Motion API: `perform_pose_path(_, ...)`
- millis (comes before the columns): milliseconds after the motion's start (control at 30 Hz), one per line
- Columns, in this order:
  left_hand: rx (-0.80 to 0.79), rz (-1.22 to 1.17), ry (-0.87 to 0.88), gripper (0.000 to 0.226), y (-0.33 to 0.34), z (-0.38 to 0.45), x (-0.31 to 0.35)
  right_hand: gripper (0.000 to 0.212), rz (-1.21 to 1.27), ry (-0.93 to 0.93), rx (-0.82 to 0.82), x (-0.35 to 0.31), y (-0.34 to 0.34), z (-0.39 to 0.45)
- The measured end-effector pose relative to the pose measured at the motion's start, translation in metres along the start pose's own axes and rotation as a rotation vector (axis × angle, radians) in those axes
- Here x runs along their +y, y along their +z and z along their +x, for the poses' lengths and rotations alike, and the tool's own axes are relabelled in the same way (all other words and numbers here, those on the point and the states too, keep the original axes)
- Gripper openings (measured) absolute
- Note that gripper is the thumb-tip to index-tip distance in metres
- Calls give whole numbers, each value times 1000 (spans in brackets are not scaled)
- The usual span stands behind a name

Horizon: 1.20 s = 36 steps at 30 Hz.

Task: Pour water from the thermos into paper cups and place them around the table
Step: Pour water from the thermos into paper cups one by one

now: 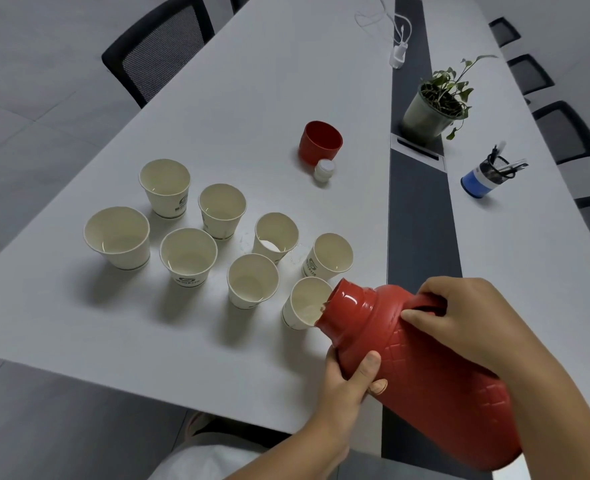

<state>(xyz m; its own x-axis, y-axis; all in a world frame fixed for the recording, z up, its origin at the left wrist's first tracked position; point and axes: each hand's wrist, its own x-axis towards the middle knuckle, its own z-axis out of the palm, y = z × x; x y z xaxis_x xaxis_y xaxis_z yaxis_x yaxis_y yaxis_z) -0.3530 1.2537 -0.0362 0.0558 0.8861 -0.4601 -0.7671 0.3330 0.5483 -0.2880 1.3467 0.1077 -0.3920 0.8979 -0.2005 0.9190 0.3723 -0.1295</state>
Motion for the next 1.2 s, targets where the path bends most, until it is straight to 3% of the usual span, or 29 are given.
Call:
perform_pose_path(833,4,-27,-23,76,-2,1,1,14,-40,-25,-3,-6,-2,6)
perform_pose_path(1033,20,-66,-36,52,0,-1,3,17,-32,-21,1,-6,-1,7)
perform_pose_path(1200,16,-37,-7,72,0,-1,3,20,-11,-15,-2,-3,-1,6)
